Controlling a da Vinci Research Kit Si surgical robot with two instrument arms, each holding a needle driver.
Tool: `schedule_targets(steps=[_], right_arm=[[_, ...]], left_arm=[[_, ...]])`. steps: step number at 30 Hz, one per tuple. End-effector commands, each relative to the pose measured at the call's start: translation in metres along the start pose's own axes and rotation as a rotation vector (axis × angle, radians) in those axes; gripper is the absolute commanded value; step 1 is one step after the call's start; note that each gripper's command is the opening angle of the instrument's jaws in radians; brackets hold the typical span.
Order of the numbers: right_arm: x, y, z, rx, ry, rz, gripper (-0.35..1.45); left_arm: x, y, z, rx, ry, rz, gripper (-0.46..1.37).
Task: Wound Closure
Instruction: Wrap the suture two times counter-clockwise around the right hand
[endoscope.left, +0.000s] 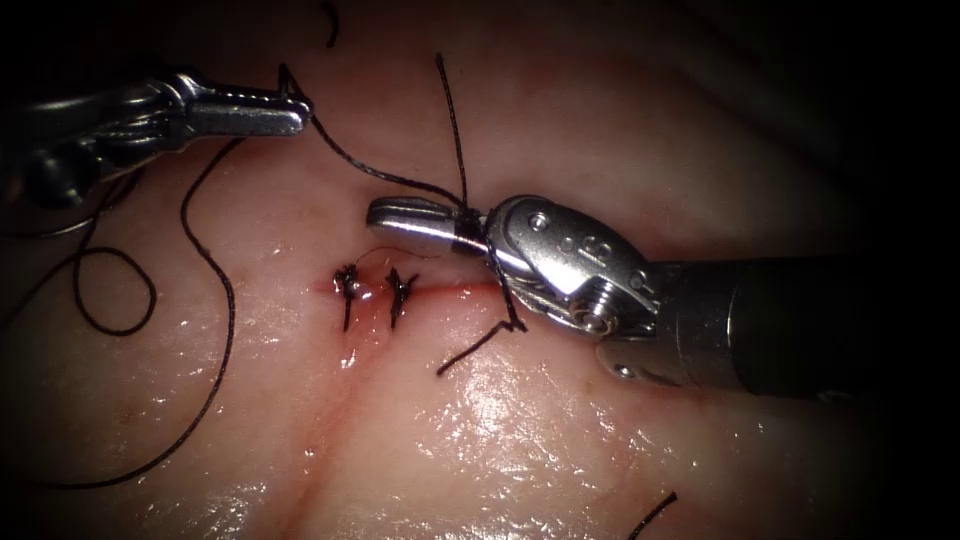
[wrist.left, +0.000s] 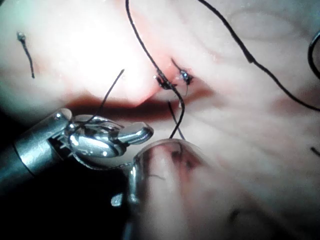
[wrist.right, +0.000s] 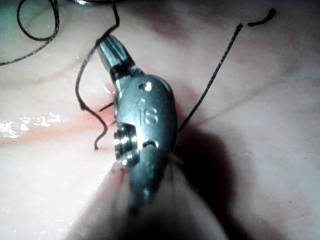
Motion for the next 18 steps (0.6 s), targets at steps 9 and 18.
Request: schedule_targets(steps=[9, 18], right_arm=[[0.0022, -0.0016, 0.0005, 0.085, 0.108, -0.026, -0.35], [0.0062, -0.0017, 0.0006, 0.075, 0.252, -0.055, -0.35]], left_arm=[[0.0024, 0.0041, 0.0, 0.0, 0.03, -0.033, -0.35], [0.0064, 0.0061, -0.0003, 0.007, 0.046, -0.047, -0.35]])
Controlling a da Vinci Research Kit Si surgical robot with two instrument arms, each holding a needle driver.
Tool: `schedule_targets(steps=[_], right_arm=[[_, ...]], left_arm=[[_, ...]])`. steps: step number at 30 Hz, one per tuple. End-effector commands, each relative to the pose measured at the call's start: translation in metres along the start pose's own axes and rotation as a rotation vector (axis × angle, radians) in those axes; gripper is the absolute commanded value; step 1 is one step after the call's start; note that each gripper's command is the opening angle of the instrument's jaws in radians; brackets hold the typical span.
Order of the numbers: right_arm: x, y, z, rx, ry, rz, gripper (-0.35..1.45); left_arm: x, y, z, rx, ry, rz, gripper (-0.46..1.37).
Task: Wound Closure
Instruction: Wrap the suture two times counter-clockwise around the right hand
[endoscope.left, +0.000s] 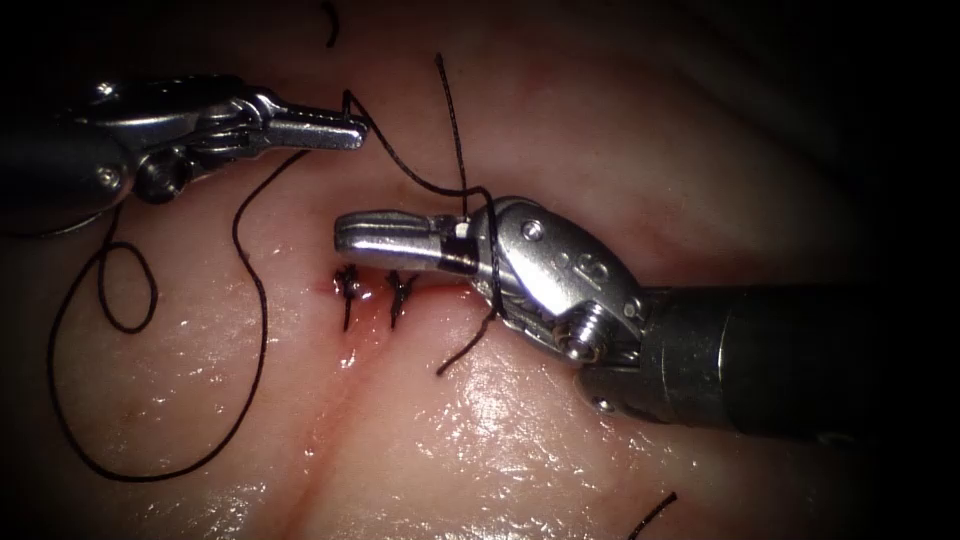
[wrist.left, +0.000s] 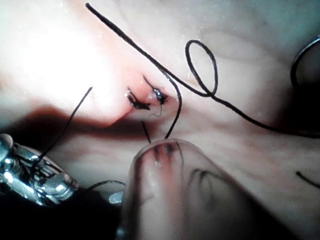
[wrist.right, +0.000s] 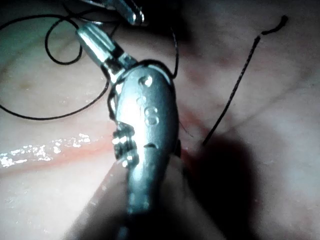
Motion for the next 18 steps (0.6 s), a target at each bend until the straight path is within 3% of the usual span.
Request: schedule_targets(steps=[1, 8, 18], right_arm=[[0.0001, 0.0, 0.0001, -0.008, 0.014, -0.006, -0.35], [0.0006, 0.0018, -0.0007, -0.129, 0.027, -0.043, -0.35], [0.0003, 0.0037, -0.0018, -0.262, 0.013, -0.062, -0.35]], left_arm=[[0.0004, 0.0001, 0.0, 0.001, 0.002, 0.001, -0.35], [0.0046, -0.0004, 0.0003, 0.024, 0.021, 0.012, -0.35], [0.0106, -0.0045, 0.0015, 0.029, 0.046, 0.03, -0.35]])
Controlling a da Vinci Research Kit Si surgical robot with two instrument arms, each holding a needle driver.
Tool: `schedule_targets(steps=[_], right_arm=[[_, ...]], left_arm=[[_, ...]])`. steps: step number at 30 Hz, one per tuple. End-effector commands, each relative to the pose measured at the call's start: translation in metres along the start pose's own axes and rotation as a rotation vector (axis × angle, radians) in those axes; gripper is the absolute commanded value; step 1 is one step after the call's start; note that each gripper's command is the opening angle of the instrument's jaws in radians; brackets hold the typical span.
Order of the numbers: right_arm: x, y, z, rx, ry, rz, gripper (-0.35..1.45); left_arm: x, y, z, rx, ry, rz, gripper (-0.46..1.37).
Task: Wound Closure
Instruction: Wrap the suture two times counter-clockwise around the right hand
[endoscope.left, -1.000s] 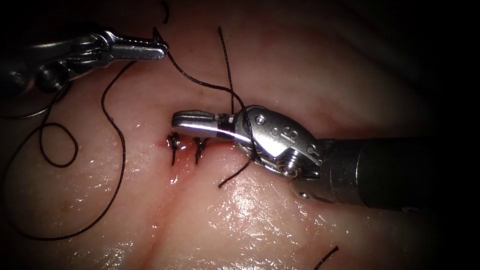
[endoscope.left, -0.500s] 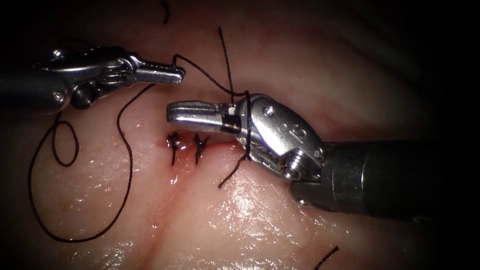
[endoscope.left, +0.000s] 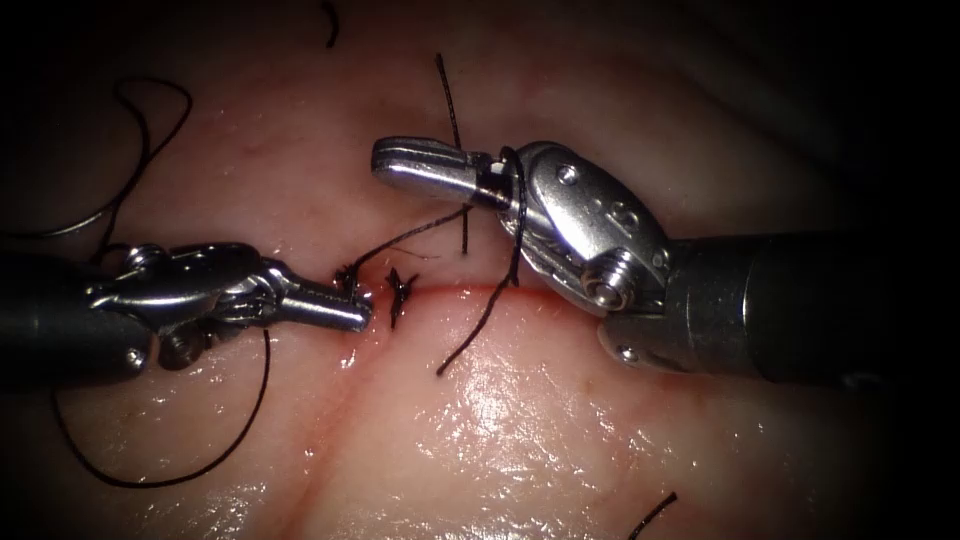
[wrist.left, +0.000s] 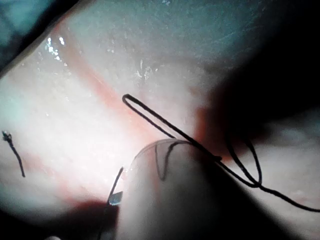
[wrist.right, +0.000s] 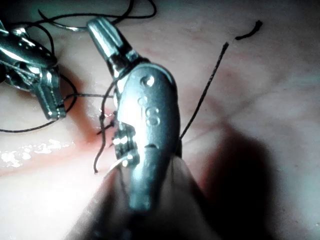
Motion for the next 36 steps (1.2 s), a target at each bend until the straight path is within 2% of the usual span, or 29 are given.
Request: schedule_targets(steps=[1, 2, 4, 5, 10, 12, 14, 17, 20, 30, 36], right_arm=[[-0.0001, 0.0001, 0.0001, -0.044, -0.018, -0.005, -0.35], [-0.0002, 0.0002, 0.0002, -0.072, -0.03, -0.009, -0.35], [-0.0005, 0.0002, 0.0005, -0.107, -0.059, -0.023, -0.11], [-0.0005, 0.0001, 0.0006, -0.111, -0.077, -0.028, -0.09], [-0.0014, -0.0004, 0.0012, -0.115, -0.254, -0.063, -0.34], [-0.0018, -0.0005, 0.0013, -0.111, -0.335, -0.073, -0.35], [-0.002, -0.0006, 0.0013, -0.105, -0.384, -0.079, -0.35], [-0.0026, -0.0008, 0.0012, -0.041, -0.485, -0.08, -0.35], [-0.0033, -0.0009, 0.0009, 0.01, -0.551, -0.061, -0.35], [-0.0045, -0.002, 0.0005, 0.192, -0.683, -0.005, -0.35], [-0.0052, -0.0024, 0.0004, 0.272, -0.732, 0.012, -0.35]], left_arm=[[0.0002, -0.0003, 0.0005, -0.009, -0.001, 0.005, -0.35], [0.0003, -0.0006, 0.0007, -0.009, -0.001, 0.005, -0.35], [0.0001, -0.0013, 0.0011, -0.008, -0.002, 0.003, -0.35], [0.0, -0.0015, 0.0012, -0.007, -0.003, 0.002, -0.35], [-0.0015, -0.0027, 0.0015, 0.002, -0.007, 0.001, -0.35], [-0.0023, -0.0033, 0.0014, 0.005, -0.009, 0.011, -0.35], [-0.0029, -0.0037, 0.0012, 0.007, -0.011, 0.017, -0.35], [-0.0046, -0.0047, 0.0008, 0.013, -0.015, 0.031, -0.35], [-0.0062, -0.0054, 0.0007, 0.016, -0.013, 0.04, -0.35], [-0.0109, -0.0066, 0.0007, 0.023, -0.029, 0.06, -0.35], [-0.0119, -0.0064, 0.0008, 0.025, -0.033, 0.059, -0.35]])
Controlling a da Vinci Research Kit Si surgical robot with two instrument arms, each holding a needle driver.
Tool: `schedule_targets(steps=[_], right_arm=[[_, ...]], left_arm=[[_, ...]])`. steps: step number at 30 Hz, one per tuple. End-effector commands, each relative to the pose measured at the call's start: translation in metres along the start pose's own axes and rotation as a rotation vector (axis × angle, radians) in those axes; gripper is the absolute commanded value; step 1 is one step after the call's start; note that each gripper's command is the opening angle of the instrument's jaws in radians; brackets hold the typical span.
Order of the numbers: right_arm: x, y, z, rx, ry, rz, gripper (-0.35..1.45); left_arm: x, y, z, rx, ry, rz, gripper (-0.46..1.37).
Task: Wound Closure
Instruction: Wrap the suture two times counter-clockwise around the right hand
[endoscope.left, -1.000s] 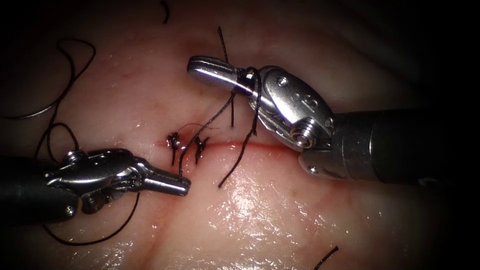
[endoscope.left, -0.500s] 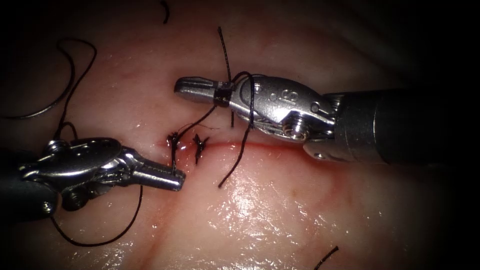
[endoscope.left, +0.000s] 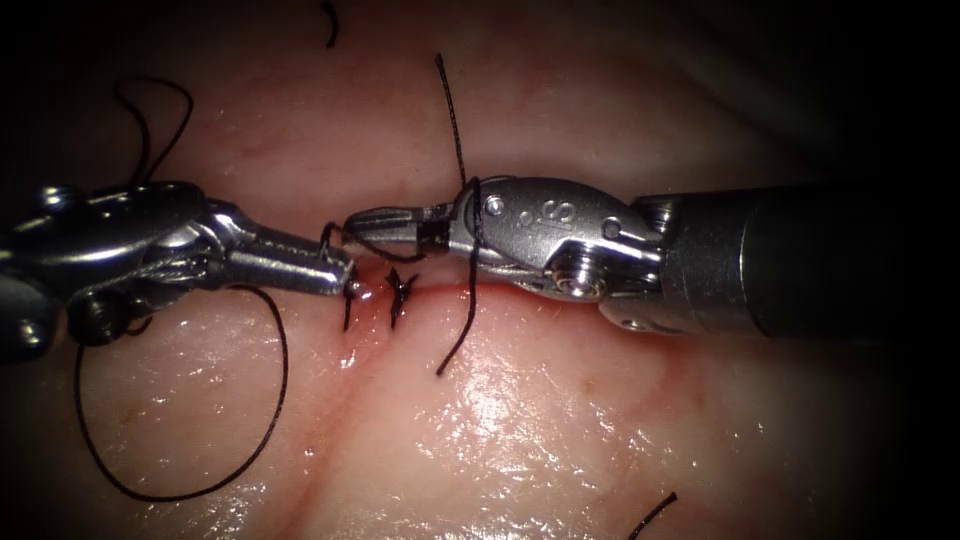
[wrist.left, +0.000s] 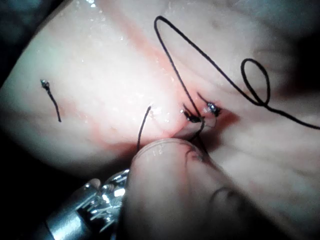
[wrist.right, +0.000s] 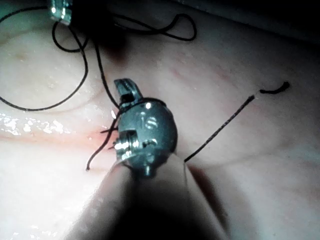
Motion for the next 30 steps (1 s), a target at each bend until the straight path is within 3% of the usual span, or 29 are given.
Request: schedule_targets(steps=[1, 10, 16, 23, 30], right_arm=[[-0.0001, 0.0001, 0.0001, 0.016, 0.003, -0.001, -0.35], [-0.0009, -0.0006, 0.0006, 0.198, 0.051, -0.044, -0.35], [-0.0012, -0.0014, 0.0009, 0.29, 0.169, -0.075, -0.35], [-0.0008, -0.0026, 0.0009, 0.347, 0.397, -0.08, -0.35], [-0.0002, -0.0027, 0.0009, 0.318, 0.623, -0.051, -0.35]], left_arm=[[-0.0001, 0.0002, 0.0, -0.006, -0.001, -0.003, -0.35], [-0.001, 0.0031, 0.0004, 0.004, 0.076, -0.016, -0.35], [-0.001, 0.0069, -0.0004, 0.014, 0.091, -0.042, -0.35], [0.0007, 0.0116, -0.0026, 0.038, 0.114, -0.069, -0.35], [0.0037, 0.0146, -0.0042, 0.074, 0.133, -0.07, -0.35]])
